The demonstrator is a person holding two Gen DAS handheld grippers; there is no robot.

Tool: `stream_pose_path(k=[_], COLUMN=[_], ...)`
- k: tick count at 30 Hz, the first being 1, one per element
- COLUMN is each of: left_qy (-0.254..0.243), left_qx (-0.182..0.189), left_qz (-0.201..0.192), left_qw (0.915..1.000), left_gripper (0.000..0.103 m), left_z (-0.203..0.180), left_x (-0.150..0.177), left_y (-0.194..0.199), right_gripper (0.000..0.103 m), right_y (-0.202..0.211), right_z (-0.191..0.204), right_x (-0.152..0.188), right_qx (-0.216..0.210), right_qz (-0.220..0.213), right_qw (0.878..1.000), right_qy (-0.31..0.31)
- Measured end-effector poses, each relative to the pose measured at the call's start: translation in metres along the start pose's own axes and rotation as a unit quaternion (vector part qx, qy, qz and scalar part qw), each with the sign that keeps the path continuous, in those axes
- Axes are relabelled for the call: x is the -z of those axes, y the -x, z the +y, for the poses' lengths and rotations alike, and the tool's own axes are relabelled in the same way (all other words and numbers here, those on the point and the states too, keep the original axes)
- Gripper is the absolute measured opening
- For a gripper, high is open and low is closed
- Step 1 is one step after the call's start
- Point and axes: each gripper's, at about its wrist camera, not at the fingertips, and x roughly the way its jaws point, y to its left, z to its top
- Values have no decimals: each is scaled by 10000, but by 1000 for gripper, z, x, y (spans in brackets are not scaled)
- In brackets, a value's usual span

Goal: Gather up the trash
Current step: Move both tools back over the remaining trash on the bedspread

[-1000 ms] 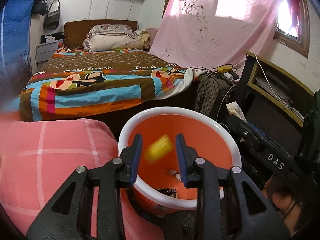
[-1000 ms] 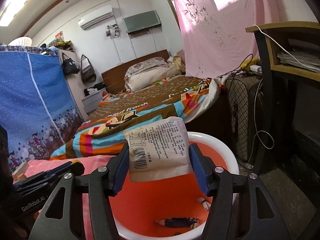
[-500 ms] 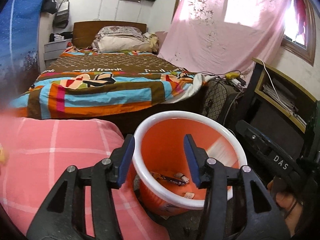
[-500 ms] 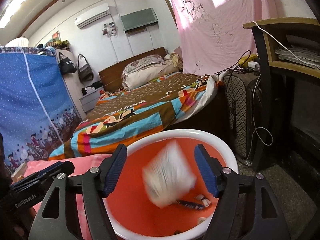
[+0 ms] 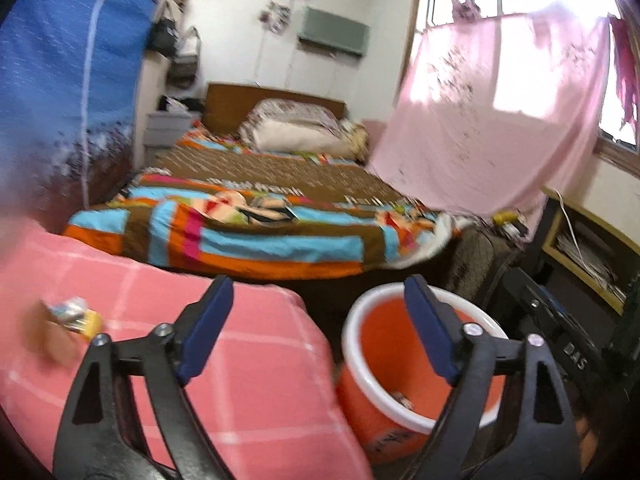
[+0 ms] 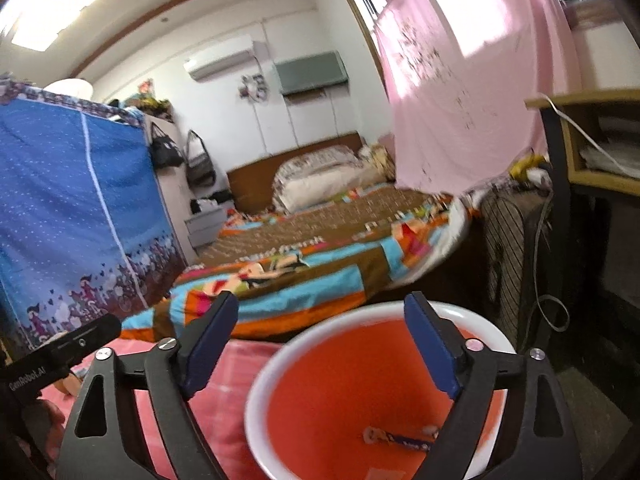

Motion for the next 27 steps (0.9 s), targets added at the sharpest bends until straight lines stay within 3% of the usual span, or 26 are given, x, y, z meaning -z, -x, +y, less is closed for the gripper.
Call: stream_pose_path(k=[2, 4, 14, 27], left_qy=[23, 60, 37, 301], left_qx=[-146, -359, -1056, -1894], left_qz=[-162, -404, -1000, -1505], left_qw=[9998, 9985, 9894, 9698], left_gripper=[102, 103, 103, 103], left_z=[10, 22, 75, 157], left_x=[-3, -4, -4, -1], left_y=[8, 19, 62, 117], right_gripper=[98, 103, 103, 103], right_y=[2, 4, 11, 14], right_z=[11, 23, 88, 157], right_x=[-1, -2, -1, 18], right_qx=[-73, -141, -730, -1481], right_qz=[-149, -300, -905, -1312], right_qw=[9998, 9993, 9915, 9774], right_qy=[85, 175, 579, 741])
